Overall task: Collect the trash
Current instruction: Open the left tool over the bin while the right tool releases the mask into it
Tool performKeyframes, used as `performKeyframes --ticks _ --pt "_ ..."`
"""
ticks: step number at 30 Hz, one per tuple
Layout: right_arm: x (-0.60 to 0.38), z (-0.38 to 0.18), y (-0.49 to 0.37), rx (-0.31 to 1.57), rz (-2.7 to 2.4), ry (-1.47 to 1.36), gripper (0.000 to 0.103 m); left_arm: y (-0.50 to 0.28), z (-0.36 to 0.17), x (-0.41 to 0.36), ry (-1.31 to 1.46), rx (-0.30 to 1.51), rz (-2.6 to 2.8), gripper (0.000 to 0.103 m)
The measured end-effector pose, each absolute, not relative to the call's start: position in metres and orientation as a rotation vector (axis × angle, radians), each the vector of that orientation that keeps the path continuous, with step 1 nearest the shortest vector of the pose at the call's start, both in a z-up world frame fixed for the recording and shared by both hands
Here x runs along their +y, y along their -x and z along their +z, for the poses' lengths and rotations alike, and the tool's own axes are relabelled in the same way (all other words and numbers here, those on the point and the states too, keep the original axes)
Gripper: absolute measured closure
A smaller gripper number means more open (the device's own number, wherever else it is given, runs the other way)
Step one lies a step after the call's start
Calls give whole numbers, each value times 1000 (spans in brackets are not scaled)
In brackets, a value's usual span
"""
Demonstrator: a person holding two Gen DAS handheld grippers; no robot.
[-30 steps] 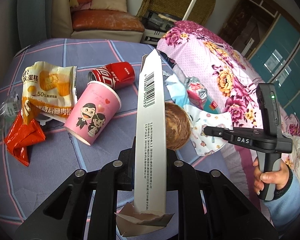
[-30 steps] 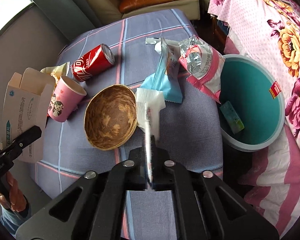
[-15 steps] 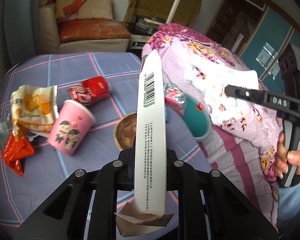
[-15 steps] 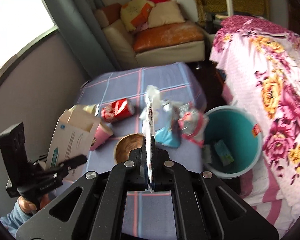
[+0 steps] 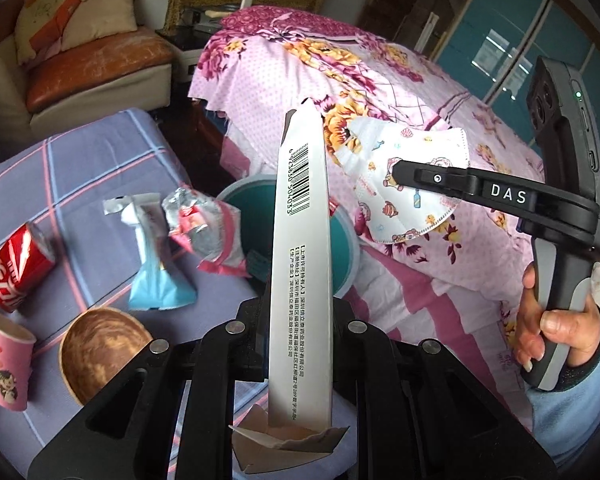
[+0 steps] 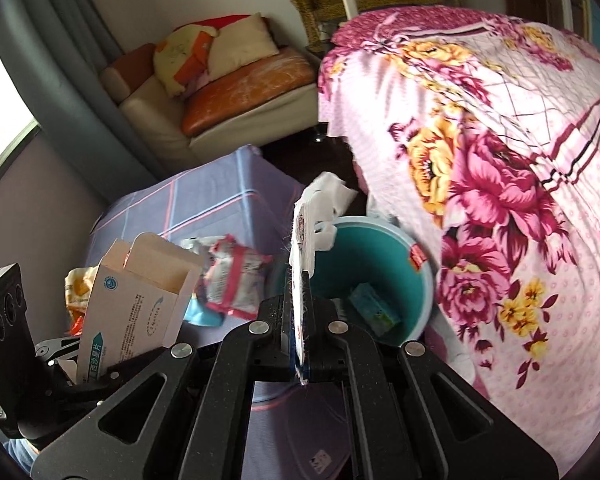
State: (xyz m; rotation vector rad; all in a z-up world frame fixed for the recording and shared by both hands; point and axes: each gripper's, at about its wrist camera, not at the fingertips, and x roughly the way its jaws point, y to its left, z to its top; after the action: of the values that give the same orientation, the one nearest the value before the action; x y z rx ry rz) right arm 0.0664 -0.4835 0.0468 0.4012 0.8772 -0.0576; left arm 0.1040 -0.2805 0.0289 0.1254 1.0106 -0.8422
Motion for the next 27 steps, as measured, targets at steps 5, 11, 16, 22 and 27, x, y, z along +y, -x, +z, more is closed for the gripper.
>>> performKeyframes --ticks 5,11,16,22,27 --pt "-510 30 -75 916 -78 -409 101 -119 14 -319 -143 1043 -850 86" --pt "-528 18 -83 944 -92 -429 101 -136 1 -341 -159 1064 -835 84" --pt "-531 15 -91 958 -97 -428 101 -152 3 -352 -155 1053 -820 52" --pt "-531 12 -99 985 -94 -422 101 -158 13 -343 -122 1025 -800 23" --pt "-527 15 -107 1000 -81 -407 101 -153 25 -323 -98 991 -780 16"
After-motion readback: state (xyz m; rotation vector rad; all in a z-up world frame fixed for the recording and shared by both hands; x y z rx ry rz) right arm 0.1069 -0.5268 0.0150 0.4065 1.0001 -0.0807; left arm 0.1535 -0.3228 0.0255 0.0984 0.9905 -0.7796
